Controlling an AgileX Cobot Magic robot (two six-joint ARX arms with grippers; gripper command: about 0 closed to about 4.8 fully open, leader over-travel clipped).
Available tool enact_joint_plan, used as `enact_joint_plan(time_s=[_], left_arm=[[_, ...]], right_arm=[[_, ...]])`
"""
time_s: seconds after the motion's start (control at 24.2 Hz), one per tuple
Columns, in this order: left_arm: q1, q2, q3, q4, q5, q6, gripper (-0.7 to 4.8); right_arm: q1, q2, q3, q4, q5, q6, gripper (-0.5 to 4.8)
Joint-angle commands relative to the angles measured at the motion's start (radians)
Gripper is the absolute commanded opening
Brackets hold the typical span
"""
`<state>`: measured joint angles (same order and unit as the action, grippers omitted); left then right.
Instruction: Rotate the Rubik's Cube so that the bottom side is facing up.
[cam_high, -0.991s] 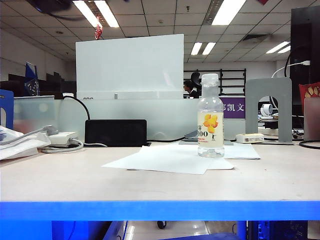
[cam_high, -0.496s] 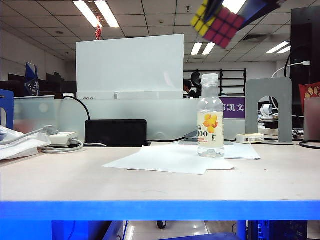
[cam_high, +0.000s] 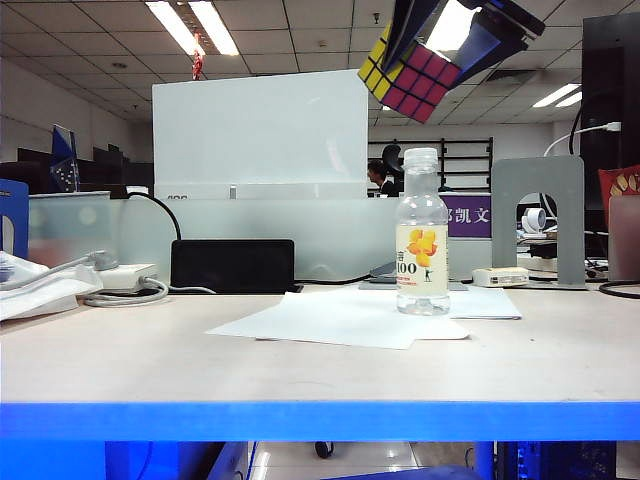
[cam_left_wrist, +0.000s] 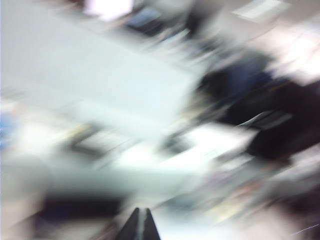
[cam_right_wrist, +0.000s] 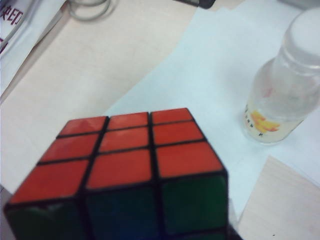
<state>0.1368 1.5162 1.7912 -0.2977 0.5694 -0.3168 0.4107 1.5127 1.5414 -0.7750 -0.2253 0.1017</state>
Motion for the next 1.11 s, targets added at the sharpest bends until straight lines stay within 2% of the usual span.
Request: enact_joint_plan(time_s=[0.04,0.08,0.17,0.29,0.41,0.54,0.66,0.78,0.87,1.03,1.11], left_arm=[[-0.068,-0.03,0.002,-0.26,-0.217,0.229,-0.05],[-0.105,-0.043,0.002,-0.313,-0.299,0.271,-0.06],[-0.171,-0.051,0.002,-0.327,-0.369,0.293,-0.06],[-0.233,-0.059,0.002,-0.314,-0.424,0.304,-0.06],[-0.335,-0.063,-0.007,-0.325,-0.481,0.34,-0.06],[-0.404,-0.065,-0.056,-0.324,-0.495,0.311,-0.06],[-0.486,-0.083,-0.156,-0.364,-0.454,0.303,-0.06],[-0.634,-0.183,-0.32,-0.344,-0.482,0.288,-0.06],[-0.715,-0.257,-0.379,-0.337,-0.496,0.283,-0.06],[-0.827,-0.365,-0.435,-0.337,-0.599,0.28,-0.06],[-0.86,-0.401,-0.481,-0.338,-0.612,0.257,-0.06]], right_arm=[[0.001,0.024,0.007,0.022,0.004,0.003,2.96],[0.002,0.048,0.007,0.013,-0.001,0.003,2.96],[0.002,0.088,0.007,-0.011,-0.001,0.003,2.96],[0.002,0.129,0.007,-0.032,0.003,0.003,2.97],[0.002,0.157,0.007,-0.035,0.003,0.003,2.96],[0.002,0.166,0.007,-0.04,0.0,0.003,2.96],[0.002,0.171,0.007,-0.045,0.003,0.0,2.96],[0.002,0.195,0.007,-0.039,-0.002,-0.003,2.96],[0.002,0.23,0.007,-0.048,-0.006,-0.005,2.96],[0.026,0.297,0.008,-0.054,-0.014,-0.005,2.96],[0.049,0.318,0.008,-0.037,-0.009,-0.005,2.96]])
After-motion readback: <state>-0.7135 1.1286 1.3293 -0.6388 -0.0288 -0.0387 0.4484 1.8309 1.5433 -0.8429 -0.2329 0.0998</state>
